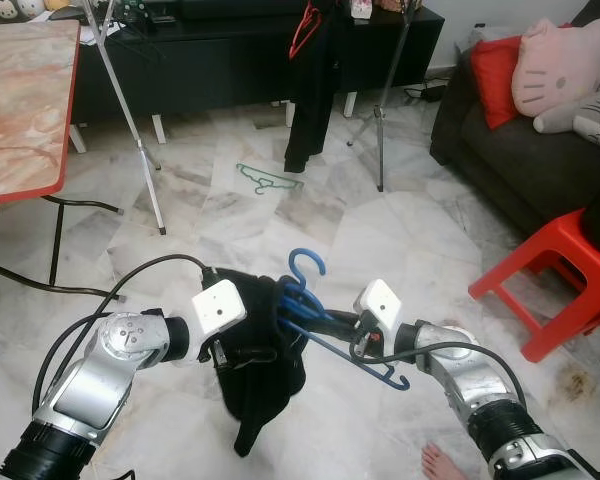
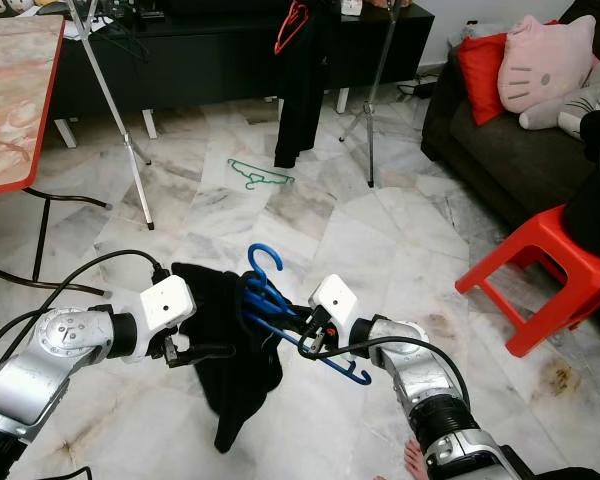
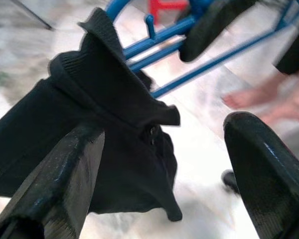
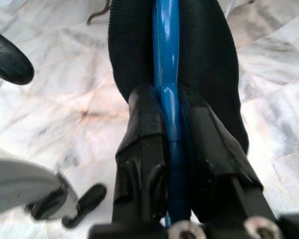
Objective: Hang hanger
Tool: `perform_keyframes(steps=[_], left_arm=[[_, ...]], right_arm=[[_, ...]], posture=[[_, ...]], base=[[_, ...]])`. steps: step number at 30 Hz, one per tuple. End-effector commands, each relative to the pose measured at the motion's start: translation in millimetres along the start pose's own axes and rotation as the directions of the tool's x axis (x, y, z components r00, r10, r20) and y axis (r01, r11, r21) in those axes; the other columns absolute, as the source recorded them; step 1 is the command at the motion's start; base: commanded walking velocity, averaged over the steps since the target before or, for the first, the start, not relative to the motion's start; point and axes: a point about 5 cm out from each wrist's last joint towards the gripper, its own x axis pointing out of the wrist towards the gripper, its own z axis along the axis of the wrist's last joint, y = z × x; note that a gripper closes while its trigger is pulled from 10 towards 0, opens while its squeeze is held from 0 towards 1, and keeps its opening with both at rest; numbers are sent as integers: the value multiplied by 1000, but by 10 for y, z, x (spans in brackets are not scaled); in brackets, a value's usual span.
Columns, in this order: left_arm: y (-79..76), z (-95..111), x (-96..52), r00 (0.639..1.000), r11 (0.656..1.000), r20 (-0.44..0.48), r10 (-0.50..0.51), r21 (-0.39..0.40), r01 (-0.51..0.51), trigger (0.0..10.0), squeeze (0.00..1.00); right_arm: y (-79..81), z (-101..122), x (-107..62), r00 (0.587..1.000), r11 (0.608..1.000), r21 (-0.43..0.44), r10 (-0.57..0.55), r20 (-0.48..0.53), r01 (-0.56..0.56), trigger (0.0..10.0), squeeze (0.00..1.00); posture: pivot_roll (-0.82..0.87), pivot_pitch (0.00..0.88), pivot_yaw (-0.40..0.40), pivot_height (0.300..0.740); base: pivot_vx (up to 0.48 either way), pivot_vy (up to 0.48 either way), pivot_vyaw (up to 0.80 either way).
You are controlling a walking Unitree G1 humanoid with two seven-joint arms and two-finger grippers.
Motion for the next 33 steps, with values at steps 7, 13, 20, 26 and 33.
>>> perform_keyframes(steps=[7, 13, 20, 26, 33], left_arm=[[95, 11, 126, 964, 967, 86, 251, -64, -246, 10000, 0], [144, 34, 205, 892, 899, 123, 435, -107, -424, 10000, 0], [185, 93, 303, 791, 802, 137, 596, -153, -578, 10000, 0], [210, 122, 357, 756, 764, 127, 642, -186, -618, 10000, 0], [88, 132, 449, 796, 804, 131, 591, -171, -569, 10000, 0]], right_arm=[[-160, 314, 33, 970, 988, 56, -154, 187, 146, 0, 0], [-188, 448, 76, 951, 982, 70, -186, 247, 174, 0, 0], [-125, 516, 154, 949, 989, 84, -141, 284, 122, 0, 0], [-82, 550, 190, 944, 991, 107, -107, 312, 77, 0, 0], [-45, 532, 217, 950, 994, 105, -69, 306, 38, 0, 0]], posture=[[23, 88, -117, 740], [17, 73, -117, 740], [22, 49, -125, 740], [27, 43, -129, 740], [32, 39, -142, 740]], base=[[0, 0, 0], [0, 0, 0], [0, 0, 0], [0, 0, 0], [0, 0, 0]])
